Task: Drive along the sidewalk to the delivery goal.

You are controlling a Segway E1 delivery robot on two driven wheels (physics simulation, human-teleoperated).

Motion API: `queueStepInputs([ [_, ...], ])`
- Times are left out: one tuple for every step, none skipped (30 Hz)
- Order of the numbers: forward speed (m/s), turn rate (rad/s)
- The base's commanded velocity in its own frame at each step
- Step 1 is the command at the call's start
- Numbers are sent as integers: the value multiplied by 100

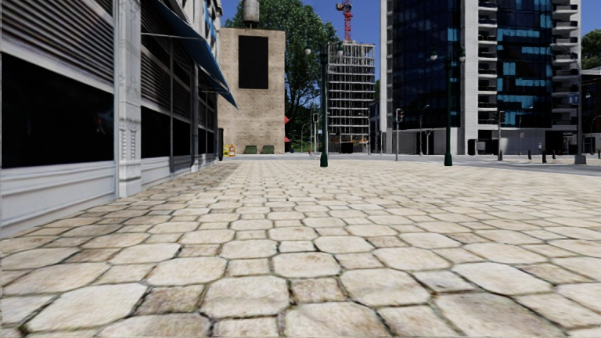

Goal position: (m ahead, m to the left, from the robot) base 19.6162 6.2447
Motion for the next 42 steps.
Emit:
queueStepInputs([
  [200,0],
  [200,0],
  [198,0],
  [198,0],
  [193,0],
  [192,0],
  [192,0],
  [192,0],
  [192,0],
  [192,0],
  [192,0],
  [192,0],
  [192,0],
  [192,0],
  [192,0],
  [192,0],
  [192,0],
  [192,0],
  [192,0],
  [192,0],
  [192,0],
  [192,0],
  [192,0],
  [192,0],
  [192,0],
  [192,0],
  [192,0],
  [192,0],
  [192,0],
  [192,0],
  [192,0],
  [192,0],
  [192,0],
  [192,0],
  [192,0],
  [192,0],
  [192,0],
  [192,0],
  [192,0],
  [192,0],
  [192,0],
  [192,0],
])
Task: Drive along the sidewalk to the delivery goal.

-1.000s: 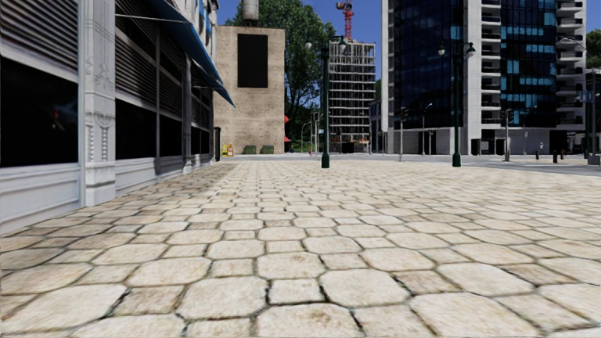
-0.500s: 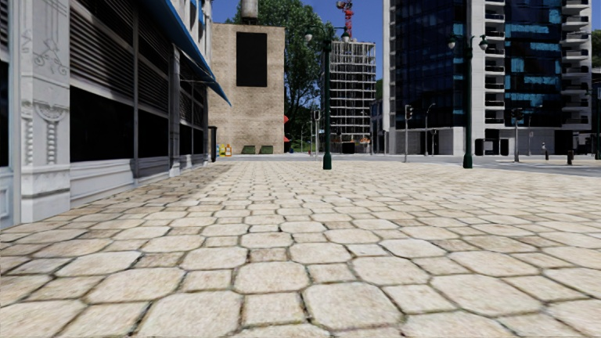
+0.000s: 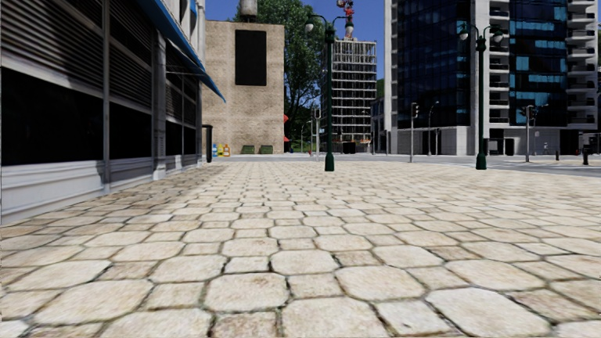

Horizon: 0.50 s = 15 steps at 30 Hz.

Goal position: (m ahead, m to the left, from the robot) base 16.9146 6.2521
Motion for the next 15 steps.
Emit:
queueStepInputs([
  [192,0],
  [192,0],
  [192,0],
  [192,0],
  [192,0],
  [192,0],
  [192,0],
  [192,0],
  [192,0],
  [192,0],
  [192,0],
  [192,0],
  [192,0],
  [192,0],
  [192,0],
])
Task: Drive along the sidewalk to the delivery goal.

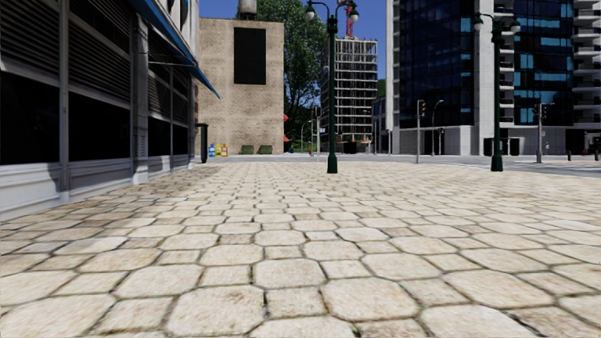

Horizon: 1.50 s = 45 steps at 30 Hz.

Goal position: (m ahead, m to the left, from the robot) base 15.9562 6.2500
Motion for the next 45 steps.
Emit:
queueStepInputs([
  [192,0],
  [192,0],
  [192,0],
  [192,0],
  [192,0],
  [193,0],
  [193,0],
  [193,0],
  [193,0],
  [193,0],
  [193,0],
  [193,0],
  [194,0],
  [194,0],
  [194,0],
  [194,0],
  [197,0],
  [197,0],
  [197,0],
  [197,0],
  [197,0],
  [197,0],
  [198,0],
  [198,0],
  [198,0],
  [198,0],
  [198,0],
  [198,0],
  [198,0],
  [198,0],
  [198,0],
  [198,0],
  [198,0],
  [198,0],
  [198,0],
  [198,0],
  [198,0],
  [198,0],
  [198,0],
  [198,0],
  [198,0],
  [198,0],
  [198,0],
  [198,0],
  [198,0],
])
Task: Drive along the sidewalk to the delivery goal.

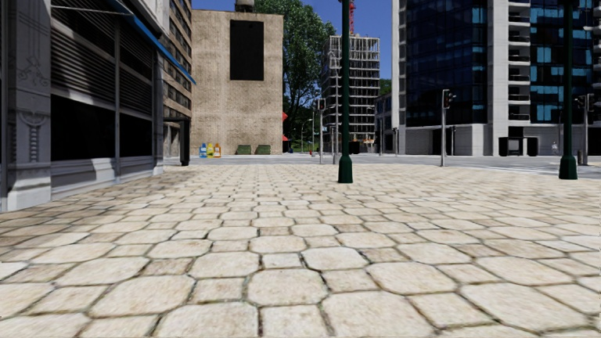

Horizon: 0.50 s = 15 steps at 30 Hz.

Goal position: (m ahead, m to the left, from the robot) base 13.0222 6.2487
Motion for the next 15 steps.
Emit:
queueStepInputs([
  [198,0],
  [198,0],
  [198,0],
  [198,0],
  [198,0],
  [198,0],
  [199,0],
  [199,0],
  [199,0],
  [200,0],
  [200,0],
  [200,0],
  [200,1],
  [200,6],
  [200,10],
])
